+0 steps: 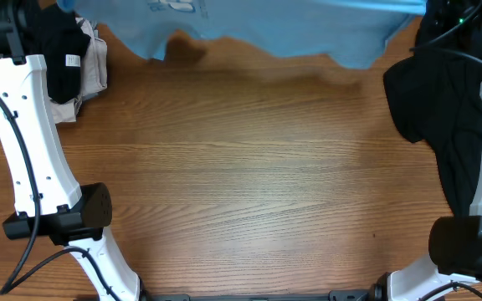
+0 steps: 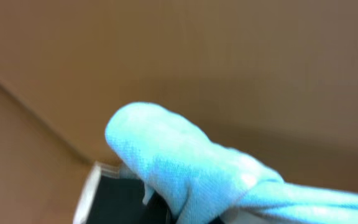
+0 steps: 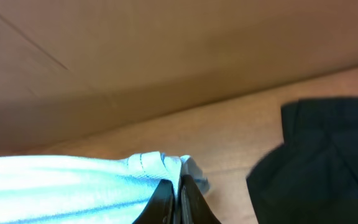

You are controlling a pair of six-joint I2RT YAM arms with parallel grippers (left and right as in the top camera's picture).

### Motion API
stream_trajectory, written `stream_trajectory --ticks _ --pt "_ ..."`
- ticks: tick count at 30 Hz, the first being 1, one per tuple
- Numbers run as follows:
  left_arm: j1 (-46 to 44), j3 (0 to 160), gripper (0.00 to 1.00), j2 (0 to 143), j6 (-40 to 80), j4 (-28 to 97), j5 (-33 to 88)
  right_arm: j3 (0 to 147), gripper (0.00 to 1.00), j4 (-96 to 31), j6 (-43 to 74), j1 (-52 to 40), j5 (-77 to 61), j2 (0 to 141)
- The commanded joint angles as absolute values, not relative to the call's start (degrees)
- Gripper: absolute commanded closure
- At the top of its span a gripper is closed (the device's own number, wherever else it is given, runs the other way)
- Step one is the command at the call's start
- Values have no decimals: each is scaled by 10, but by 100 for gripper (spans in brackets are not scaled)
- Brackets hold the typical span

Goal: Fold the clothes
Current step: 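Lower the shirt back flat onto the table with both grippers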

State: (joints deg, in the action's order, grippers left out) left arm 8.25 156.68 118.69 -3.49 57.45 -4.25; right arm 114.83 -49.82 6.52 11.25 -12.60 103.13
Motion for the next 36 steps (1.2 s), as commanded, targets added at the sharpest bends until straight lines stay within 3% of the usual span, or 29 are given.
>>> stream_trajectory --ticks 1,17,24,36 --pt "93 1566 96 1221 -45 652 -53 1153 96 -521 57 125 -87 1044" --pt "93 1565 96 1277 17 968 -81 1106 96 -749 55 124 -102 1049" --pt "95 1504 96 1275 6 968 -79 1084 96 -824 58 121 -102 1048" --pt "90 1265 96 1242 6 968 -79 853 96 -777 107 121 -97 967"
